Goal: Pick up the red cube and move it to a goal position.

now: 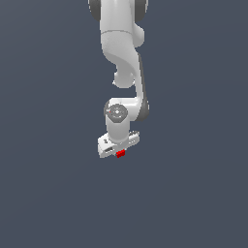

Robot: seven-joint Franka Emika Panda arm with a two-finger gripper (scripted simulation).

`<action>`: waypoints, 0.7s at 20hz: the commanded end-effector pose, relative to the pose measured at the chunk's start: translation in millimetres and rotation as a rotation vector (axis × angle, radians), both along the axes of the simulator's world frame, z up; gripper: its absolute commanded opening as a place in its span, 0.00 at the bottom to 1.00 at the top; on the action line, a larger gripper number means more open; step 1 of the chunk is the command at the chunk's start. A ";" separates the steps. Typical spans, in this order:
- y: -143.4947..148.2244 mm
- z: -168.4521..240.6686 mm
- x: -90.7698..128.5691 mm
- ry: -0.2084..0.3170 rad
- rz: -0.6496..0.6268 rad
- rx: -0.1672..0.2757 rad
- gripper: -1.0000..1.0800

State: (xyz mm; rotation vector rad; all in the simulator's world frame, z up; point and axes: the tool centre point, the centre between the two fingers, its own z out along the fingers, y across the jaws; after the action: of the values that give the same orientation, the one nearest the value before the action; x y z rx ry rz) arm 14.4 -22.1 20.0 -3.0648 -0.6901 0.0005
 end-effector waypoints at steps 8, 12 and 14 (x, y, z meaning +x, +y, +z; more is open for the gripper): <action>0.1 0.3 0.2 0.000 0.001 0.000 0.00; 0.3 8.1 2.2 0.000 0.001 0.000 0.00; 0.5 15.8 4.2 0.000 0.001 0.000 0.00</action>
State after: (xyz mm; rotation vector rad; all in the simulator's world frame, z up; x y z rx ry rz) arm 16.6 -21.7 29.7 -3.0642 -0.6906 0.0034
